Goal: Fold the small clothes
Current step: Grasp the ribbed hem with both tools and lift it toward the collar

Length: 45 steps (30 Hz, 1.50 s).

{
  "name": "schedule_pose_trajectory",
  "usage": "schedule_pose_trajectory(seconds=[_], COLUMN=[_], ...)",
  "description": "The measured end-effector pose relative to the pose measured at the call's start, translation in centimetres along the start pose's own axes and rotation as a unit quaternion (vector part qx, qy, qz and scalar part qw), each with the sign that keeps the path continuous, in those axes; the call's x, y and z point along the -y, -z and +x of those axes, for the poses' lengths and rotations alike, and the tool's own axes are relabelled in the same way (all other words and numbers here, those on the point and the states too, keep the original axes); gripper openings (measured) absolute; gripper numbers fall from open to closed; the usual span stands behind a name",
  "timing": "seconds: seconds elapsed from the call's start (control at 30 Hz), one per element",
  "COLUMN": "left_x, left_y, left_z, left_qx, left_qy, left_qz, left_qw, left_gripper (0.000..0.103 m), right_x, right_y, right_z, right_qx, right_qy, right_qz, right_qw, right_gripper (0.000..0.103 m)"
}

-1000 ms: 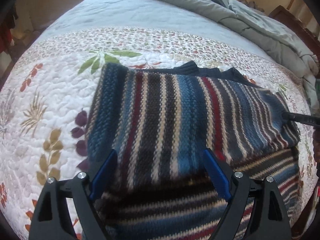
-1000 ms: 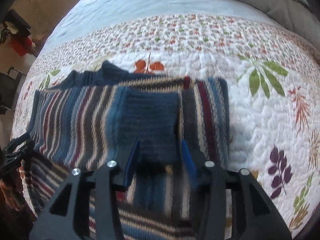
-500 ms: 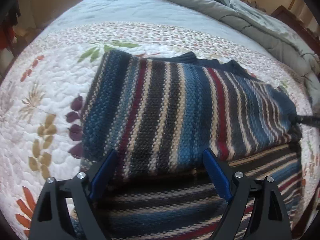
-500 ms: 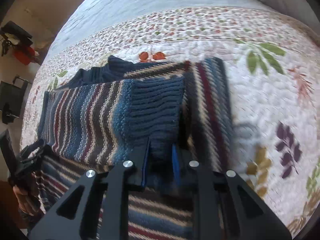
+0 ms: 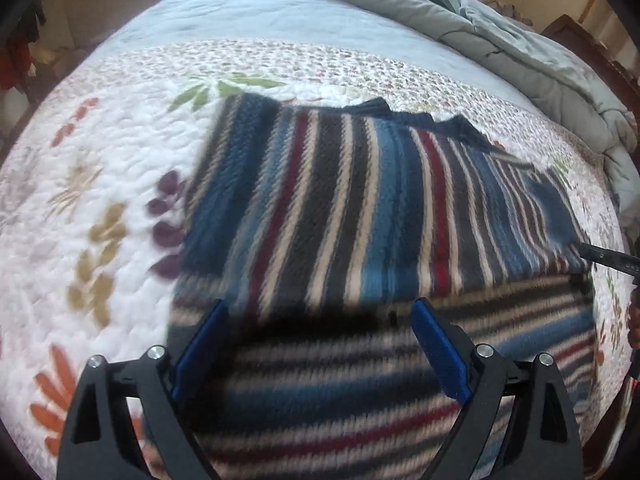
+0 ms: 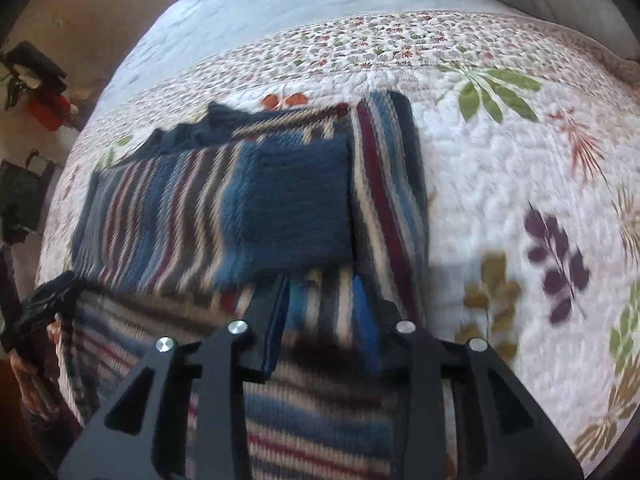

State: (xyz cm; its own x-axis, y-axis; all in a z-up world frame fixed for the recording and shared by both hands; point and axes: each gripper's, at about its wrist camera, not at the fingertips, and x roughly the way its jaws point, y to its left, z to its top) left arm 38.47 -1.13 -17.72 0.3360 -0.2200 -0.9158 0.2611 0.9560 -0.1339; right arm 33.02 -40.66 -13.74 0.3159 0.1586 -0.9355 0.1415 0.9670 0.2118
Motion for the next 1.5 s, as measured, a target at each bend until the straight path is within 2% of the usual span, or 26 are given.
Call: schedule_pose_trajectory(seconds=[0.1, 0.2, 0.37, 0.5, 0.67, 0.77, 0.93, 1.0, 1.07, 1.13, 1.2, 1.23, 1.27, 1.3, 1.37, 1.43, 1.47, 1.5], left_x=[-0.9, -2.1, -3.8, -4.9, -5.4, -5.7, -5.8, -5.5, -5.2, -4.8, -4.4, -4.4, -4.4, -4.3, -4.1, -3.9, -3.8, -3.5], left_y=[2.8, 6.0, 10.6, 13.9, 17.5, 19.6, 22.4, 23.2, 23.6, 23.7, 23.7, 23.6, 23.6, 23.5, 23.3, 23.5, 23.7, 23.8], left_z=[-1.4, -2.8, -5.3, -7.0, -8.8, -8.9, -8.2, -7.8, -7.8, -8.2, -8.3, -8.2, -8.2, -8.3, -8.5, -8.4, -8.3, -7.8], left_qx=[-0.009, -0.020, -0.030, -0.040, -0.053, -0.070, -0.103, -0.109, -0.103, -0.095, -0.093, -0.091, -0.089, -0.087, -0.084, -0.090, -0.096, -0.104], left_qy=[0.004, -0.019, -0.041, -0.067, -0.065, -0.037, 0.067, 0.075, 0.064, 0.072, 0.080, 0.076, 0.076, 0.080, 0.096, 0.111, 0.114, 0.116], left_qz=[-0.005, -0.006, -0.017, -0.024, -0.025, -0.044, -0.088, -0.091, -0.083, -0.086, -0.095, -0.098, -0.100, -0.106, -0.111, -0.103, -0.099, -0.092], left_qw=[0.9999, 0.9996, 0.9985, 0.9967, 0.9962, 0.9959, 0.9886, 0.9870, 0.9891, 0.9892, 0.9879, 0.9881, 0.9881, 0.9873, 0.9856, 0.9844, 0.9839, 0.9835], left_gripper=[0.093, 0.093, 0.093, 0.093, 0.093, 0.093, 0.093, 0.093, 0.091, 0.078, 0.057, 0.049, 0.038, 0.036, 0.036, 0.047, 0.059, 0.061], right_x=[0.0, 0.2, 0.9, 0.8, -0.1, -0.6, -1.4, -1.4, -1.1, -0.6, 0.0, 0.2, 0.2, 0.2, 0.0, -0.2, -0.4, -0.8], right_y=[3.5, 7.6, 14.3, 18.1, 22.1, 23.6, 25.3, 25.7, 25.9, 26.2, 26.5, 26.7, 26.9, 27.0, 27.6, 28.1, 28.3, 28.6], right_z=[-1.3, -2.4, -3.9, -4.8, -5.0, -4.8, -4.9, -4.9, -5.1, -5.4, -5.8, -6.0, -6.0, -6.0, -5.7, -5.3, -5.1, -4.7], right_qx=[-0.012, -0.026, -0.043, -0.047, -0.061, -0.068, -0.069, -0.071, -0.073, -0.075, -0.079, -0.080, -0.083, -0.086, -0.097, -0.105, -0.111, -0.117], right_qy=[-0.001, -0.006, -0.010, 0.001, -0.013, -0.019, -0.028, -0.023, -0.012, -0.031, -0.052, -0.054, -0.052, -0.050, -0.050, -0.061, -0.068, -0.075], right_qz=[-0.007, -0.006, 0.008, 0.000, -0.007, -0.009, -0.006, -0.006, 0.000, 0.015, 0.024, 0.026, 0.023, 0.020, 0.016, 0.017, 0.018, 0.018], right_qw=[1.000, 1.000, 0.999, 0.999, 0.998, 0.997, 0.997, 0.997, 0.997, 0.997, 0.995, 0.995, 0.995, 0.995, 0.994, 0.992, 0.991, 0.990], right_gripper=[0.038, 0.038, 0.046, 0.050, 0.054, 0.057, 0.057, 0.057, 0.057, 0.057, 0.057, 0.057, 0.057, 0.057, 0.057, 0.057, 0.057, 0.058])
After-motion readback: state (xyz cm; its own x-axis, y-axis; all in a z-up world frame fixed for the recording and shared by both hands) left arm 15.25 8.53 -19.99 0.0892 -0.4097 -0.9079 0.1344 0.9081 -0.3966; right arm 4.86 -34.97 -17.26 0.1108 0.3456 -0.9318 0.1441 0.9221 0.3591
